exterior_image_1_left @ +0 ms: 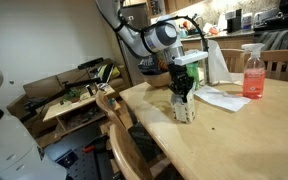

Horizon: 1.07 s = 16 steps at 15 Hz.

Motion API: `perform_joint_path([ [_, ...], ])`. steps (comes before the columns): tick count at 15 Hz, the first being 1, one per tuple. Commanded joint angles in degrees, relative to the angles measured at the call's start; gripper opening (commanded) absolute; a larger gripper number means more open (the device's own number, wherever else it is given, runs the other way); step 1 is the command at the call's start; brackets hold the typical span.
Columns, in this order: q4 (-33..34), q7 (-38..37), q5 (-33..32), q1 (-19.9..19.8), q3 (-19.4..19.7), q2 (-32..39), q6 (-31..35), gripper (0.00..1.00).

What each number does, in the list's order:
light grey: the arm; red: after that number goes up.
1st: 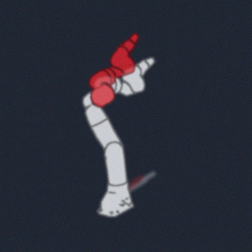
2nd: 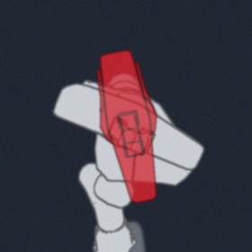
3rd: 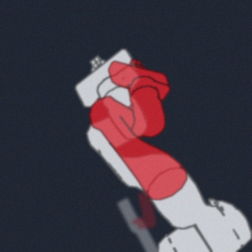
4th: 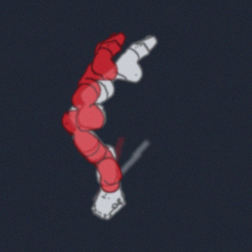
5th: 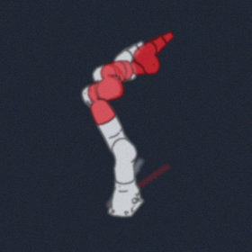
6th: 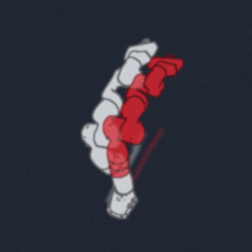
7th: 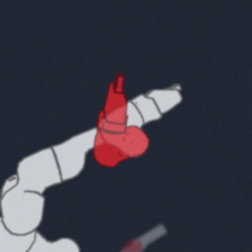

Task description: Open the white box and remove one tea bag from the box and place it on the table

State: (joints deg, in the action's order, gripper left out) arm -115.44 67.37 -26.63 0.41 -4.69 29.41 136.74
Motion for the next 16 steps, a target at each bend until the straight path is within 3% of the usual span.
perform_joint_path([
  [1, 1.08, 1.47, -0.40, 0.16, 0.55, 0.66, 0.98, 0.21],
  [4, 1.19, 1.30, -0.51, 0.26, 0.61, 0.87, 0.95, 0.35],
  [5, 1.27, 1.30, -0.42, 0.24, 0.59, 0.93, 0.89, 0.28],
  [8, 1.43, 1.26, -0.37, 0.23, 0.60, 1.05, 0.81, 0.41],
  [12, 1.69, 1.15, -0.36, 0.28, 0.65, 1.25, 0.64, 0.45],
  [14, 1.86, 1.05, -0.35, 0.31, 0.69, 1.37, 0.59, 0.44],
  [16, 2.03, 1.03, -0.39, 0.34, 0.71, 1.53, 0.58, 0.35],
])
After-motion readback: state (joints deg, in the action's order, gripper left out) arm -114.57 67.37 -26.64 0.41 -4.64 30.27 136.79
